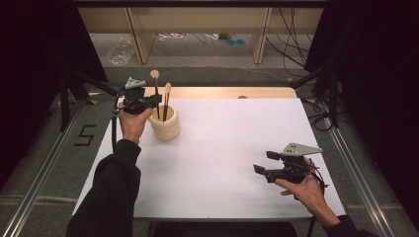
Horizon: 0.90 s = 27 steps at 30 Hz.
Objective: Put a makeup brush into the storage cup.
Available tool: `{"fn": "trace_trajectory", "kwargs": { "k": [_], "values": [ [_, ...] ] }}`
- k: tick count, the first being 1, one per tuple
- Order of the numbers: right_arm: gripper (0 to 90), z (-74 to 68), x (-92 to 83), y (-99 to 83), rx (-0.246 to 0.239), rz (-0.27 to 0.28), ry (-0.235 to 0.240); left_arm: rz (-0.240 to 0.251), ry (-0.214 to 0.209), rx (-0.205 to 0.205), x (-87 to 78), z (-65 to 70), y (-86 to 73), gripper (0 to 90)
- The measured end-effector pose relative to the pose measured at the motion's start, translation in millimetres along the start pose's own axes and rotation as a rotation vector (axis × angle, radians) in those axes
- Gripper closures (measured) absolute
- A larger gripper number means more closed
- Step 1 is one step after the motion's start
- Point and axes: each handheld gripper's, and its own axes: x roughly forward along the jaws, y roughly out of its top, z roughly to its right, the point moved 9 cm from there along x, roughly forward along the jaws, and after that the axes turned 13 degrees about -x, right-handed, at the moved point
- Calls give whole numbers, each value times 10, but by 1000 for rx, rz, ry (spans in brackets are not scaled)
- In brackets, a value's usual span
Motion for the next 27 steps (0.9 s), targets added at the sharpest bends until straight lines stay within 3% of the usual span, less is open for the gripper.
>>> {"fn": "trace_trajectory", "kwargs": {
  "k": [8, 9, 27],
  "values": [
    [263, -17, 27, 3, 2, 16, 11, 13, 12, -20, 122, -40, 5, 831],
    [263, -10, 1, -17, 0, -15, 3, 8, 15, -11, 137, -47, -3, 831],
    [266, -27, -1, -24, -1, -17, 16, 4, 49, -35, 355, -195, -159, 829]
  ]
}}
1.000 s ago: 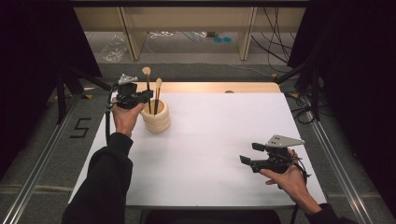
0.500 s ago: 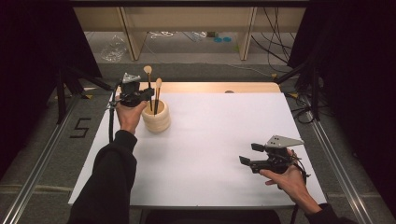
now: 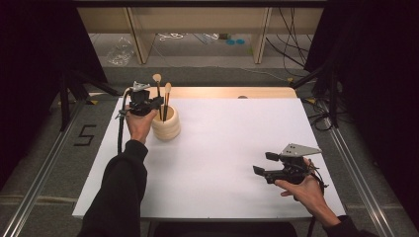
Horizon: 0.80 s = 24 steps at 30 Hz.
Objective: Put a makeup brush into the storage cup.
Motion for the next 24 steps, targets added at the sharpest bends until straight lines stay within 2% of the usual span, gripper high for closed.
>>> {"fn": "trace_trajectory", "kwargs": {
  "k": [3, 4, 5, 6, 7, 11, 22, 24],
  "values": [
    [267, -1, 5, 0, 0, 1, -1, 1, -3, -12, 15, -19, -21, 829],
    [267, -14, 27, 20, 3, 30, 12, 1, -3, -14, 19, -22, -29, 829],
    [267, -14, 28, 21, 2, 32, 11, -1, 1, -10, 25, -30, -40, 829],
    [267, -7, 3, 2, -1, 3, 3, -4, 3, -10, 28, -40, -50, 829],
    [267, -10, 2, 0, 3, -1, 6, -3, 3, -15, 32, -48, -56, 829],
    [267, -16, 21, 14, -1, 20, 13, -3, 8, -19, 39, -79, -79, 828],
    [267, -33, 21, 10, 8, 13, 22, -4, 3, -39, 88, -110, -158, 826],
    [268, -21, 24, 13, -4, 19, 16, -14, 6, -27, 89, -116, -176, 825]
  ]
}}
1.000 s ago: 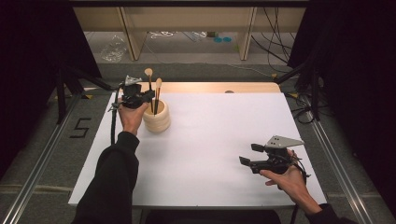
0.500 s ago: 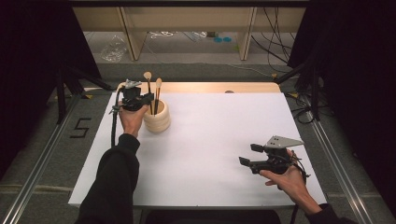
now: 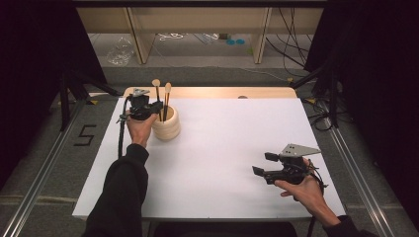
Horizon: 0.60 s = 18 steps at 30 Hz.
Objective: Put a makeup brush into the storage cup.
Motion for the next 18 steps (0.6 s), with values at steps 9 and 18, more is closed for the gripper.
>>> {"fn": "trace_trajectory", "kwargs": {
  "k": [9, 18],
  "values": [
    [272, -6, 12, 8, -2, 12, 3, -21, -4, 12, 43, -9, -89, 776],
    [272, -8, 1, -7, -1, -8, 7, -18, -13, 0, -38, -38, -67, 618]
  ]
}}
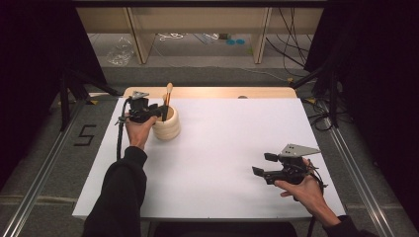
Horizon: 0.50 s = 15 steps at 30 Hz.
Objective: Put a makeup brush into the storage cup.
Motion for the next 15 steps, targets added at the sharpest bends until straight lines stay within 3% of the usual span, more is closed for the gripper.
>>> {"fn": "trace_trajectory", "kwargs": {
  "k": [9, 10, 15],
  "values": [
    [272, 9, 4, 21, 3, 25, -4, -7, -33, -33, -126, 111, 18, 488],
    [272, 16, -22, 2, 0, -5, -13, -10, -33, -34, -146, 128, 16, 482],
    [272, 15, -21, 4, 0, -2, -14, -11, -56, -35, -241, 209, 23, 443]
  ]
}}
